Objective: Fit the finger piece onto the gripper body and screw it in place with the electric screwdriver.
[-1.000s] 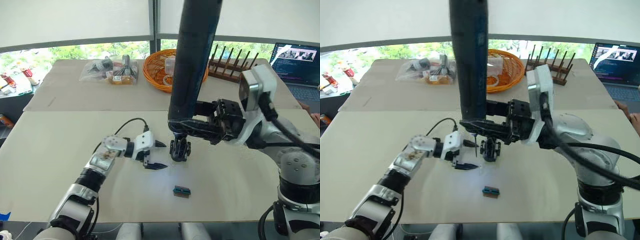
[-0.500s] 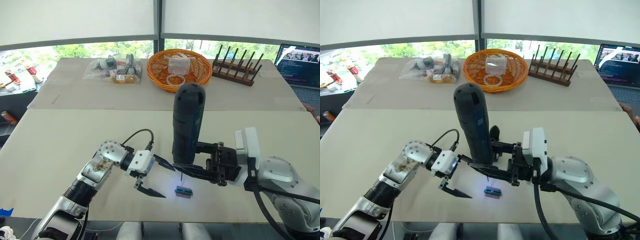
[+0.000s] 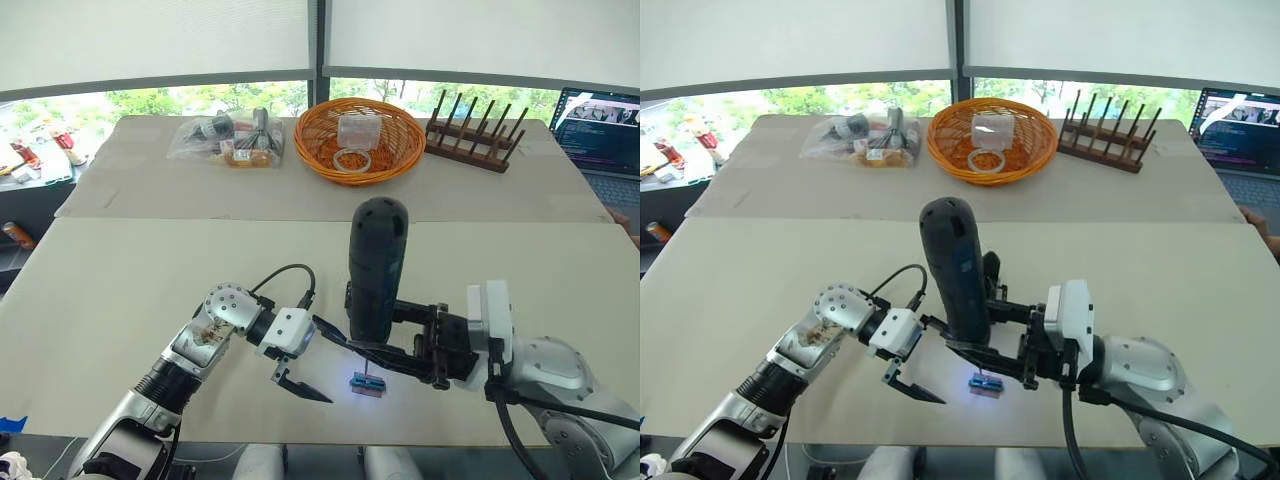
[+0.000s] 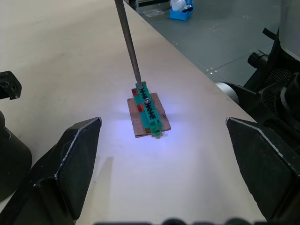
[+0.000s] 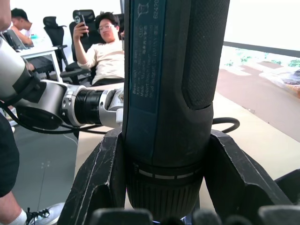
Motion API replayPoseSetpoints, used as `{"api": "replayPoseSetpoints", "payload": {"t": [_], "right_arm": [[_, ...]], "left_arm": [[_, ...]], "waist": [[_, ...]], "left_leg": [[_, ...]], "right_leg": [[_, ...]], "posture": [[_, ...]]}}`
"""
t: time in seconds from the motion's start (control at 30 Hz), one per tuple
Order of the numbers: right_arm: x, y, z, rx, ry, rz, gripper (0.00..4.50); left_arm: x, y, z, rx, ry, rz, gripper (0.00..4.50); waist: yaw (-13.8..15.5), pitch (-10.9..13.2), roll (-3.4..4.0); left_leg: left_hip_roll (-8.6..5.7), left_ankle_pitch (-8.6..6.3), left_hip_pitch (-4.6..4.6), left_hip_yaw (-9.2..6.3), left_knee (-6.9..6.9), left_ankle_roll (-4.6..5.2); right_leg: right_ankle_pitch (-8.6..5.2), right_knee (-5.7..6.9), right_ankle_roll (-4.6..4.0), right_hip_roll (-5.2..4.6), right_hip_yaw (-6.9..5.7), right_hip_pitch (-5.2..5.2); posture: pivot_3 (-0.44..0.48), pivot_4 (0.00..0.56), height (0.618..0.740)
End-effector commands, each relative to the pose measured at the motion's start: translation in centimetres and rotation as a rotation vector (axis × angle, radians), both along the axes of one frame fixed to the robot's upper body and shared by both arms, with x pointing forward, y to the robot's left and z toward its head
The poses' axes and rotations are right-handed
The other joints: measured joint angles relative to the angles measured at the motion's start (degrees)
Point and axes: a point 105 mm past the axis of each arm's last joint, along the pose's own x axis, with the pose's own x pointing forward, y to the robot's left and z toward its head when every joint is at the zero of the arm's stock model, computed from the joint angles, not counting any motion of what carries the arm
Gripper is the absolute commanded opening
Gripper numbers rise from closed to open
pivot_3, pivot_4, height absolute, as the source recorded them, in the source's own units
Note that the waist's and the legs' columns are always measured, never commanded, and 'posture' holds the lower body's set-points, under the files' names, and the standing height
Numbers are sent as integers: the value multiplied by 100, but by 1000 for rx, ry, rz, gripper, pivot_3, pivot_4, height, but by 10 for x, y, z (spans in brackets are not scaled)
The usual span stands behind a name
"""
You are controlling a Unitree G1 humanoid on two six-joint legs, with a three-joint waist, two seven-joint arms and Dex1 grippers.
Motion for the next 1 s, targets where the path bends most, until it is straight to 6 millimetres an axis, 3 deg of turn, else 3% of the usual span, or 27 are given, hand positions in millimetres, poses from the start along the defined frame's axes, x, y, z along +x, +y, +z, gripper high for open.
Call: {"api": "replayPoseSetpoints", "payload": {"t": [0.03, 1.0], "right_arm": [[-9, 5, 14, 34, -82, 35, 1933], [-10, 5, 3, -8, -71, 30, 1933]], "left_arm": [[0, -3, 6, -17, -36, -11, 4500], [0, -6, 4, -24, -65, -4, 4500]], "waist": [[4, 0, 0], [2, 0, 0]], "left_leg": [[0, 0, 0, 0, 0, 0], [0, 0, 3, 0, 0, 0]], "right_leg": [[0, 0, 0, 0, 0, 1], [0, 2, 0, 0, 0, 2]], "posture": [[0, 150, 740], [0, 150, 740]]}}
